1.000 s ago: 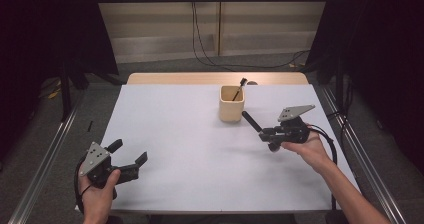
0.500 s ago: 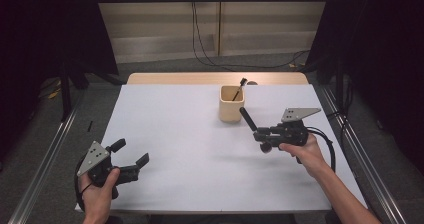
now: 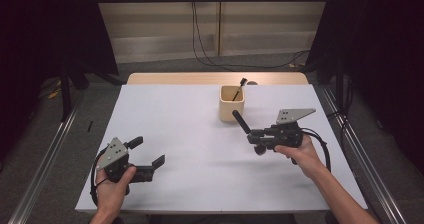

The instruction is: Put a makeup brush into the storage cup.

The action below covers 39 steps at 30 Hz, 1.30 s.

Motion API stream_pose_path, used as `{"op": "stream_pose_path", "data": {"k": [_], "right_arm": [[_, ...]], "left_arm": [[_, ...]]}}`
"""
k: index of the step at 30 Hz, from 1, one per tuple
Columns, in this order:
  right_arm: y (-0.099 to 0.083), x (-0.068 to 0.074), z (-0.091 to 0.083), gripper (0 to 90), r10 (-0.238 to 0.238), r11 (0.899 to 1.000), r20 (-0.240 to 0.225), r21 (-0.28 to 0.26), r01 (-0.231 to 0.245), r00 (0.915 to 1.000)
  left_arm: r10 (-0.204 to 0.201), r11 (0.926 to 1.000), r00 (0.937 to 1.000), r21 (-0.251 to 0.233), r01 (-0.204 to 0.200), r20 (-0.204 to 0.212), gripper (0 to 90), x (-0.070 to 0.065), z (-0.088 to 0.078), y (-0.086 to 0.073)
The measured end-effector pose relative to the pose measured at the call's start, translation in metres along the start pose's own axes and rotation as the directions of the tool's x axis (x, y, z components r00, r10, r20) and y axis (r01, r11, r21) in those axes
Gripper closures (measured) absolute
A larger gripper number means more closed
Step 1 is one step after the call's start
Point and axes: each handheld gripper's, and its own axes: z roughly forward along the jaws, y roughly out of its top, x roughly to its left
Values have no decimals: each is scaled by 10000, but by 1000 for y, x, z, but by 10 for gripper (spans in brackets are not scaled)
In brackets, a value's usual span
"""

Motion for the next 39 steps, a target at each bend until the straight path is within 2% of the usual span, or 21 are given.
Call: {"op": "stream_pose_path", "data": {"k": [9, 15, 18, 21, 23, 25, 27, 29, 31, 32, 33, 35, 36, 38, 39], "right_arm": [[4, 6, 11, 719, -154, 9990, -707, 419, 184, 9974], [9, 13, 20, 719, -425, 9943, -1097, 925, 528, 9931], [12, 17, 26, 719, -629, 9887, -1307, 1269, 796, 9894], [15, 20, 31, 719, -830, 9807, -1492, 1636, 1074, 9853], [16, 21, 35, 719, -980, 9736, -1566, 1896, 1273, 9828], [17, 20, 38, 719, -1100, 9670, -1604, 2110, 1429, 9809], [18, 21, 40, 719, -1161, 9586, -1682, 2389, 1547, 9789], [21, 22, 43, 719, -1366, 9442, -1760, 2746, 1819, 9749], [24, 24, 44, 719, -1531, 9259, -1818, 3170, 2053, 9713], [25, 24, 44, 719, -1677, 9158, -1832, 3347, 2219, 9687], [26, 25, 45, 719, -1706, 9081, -1879, 3510, 2284, 9673], [27, 26, 47, 719, -1896, 8912, -1972, 3765, 2528, 9619], [27, 27, 49, 719, -1933, 8825, -2012, 3921, 2598, 9603], [27, 28, 51, 718, -2009, 8635, -2089, 4235, 2737, 9571], [28, 29, 52, 719, -2067, 8532, -2086, 4398, 2804, 9559]], "left_arm": [[453, 9989, 9954, 52, -459, 847, 23, -18, 26, 12], [489, 9984, 9890, 201, -522, 1399, 23, -23, 40, 19], [619, 9973, 9812, 283, -682, 1827, 23, -26, 46, 26], [795, 9949, 9756, 441, -904, 2046, 23, -30, 51, 31], [1030, 9898, 9684, 733, -1224, 2271, 24, -31, 54, 35], [1009, 9868, 9609, 966, -1296, 2579, 29, -32, 57, 40], [1042, 9858, 9578, 996, -1351, 2678, 29, -33, 59, 43], [1125, 9808, 9554, 1236, -1508, 2729, 30, -33, 61, 47], [1065, 9774, 9518, 1454, -1533, 2875, 30, -33, 65, 50], [1056, 9751, 9472, 1552, -1583, 3028, 30, -33, 67, 50], [1192, 9694, 9419, 1683, -1788, 3139, 31, -34, 69, 51], [1392, 9595, 9384, 1914, -2069, 3164, 32, -38, 74, 50], [1375, 9547, 9329, 2064, -2144, 3329, 32, -39, 77, 50], [1266, 9468, 9258, 2349, -2199, 3561, 32, -41, 81, 51], [1315, 9405, 9213, 2478, -2327, 3660, 32, -42, 83, 52]]}}
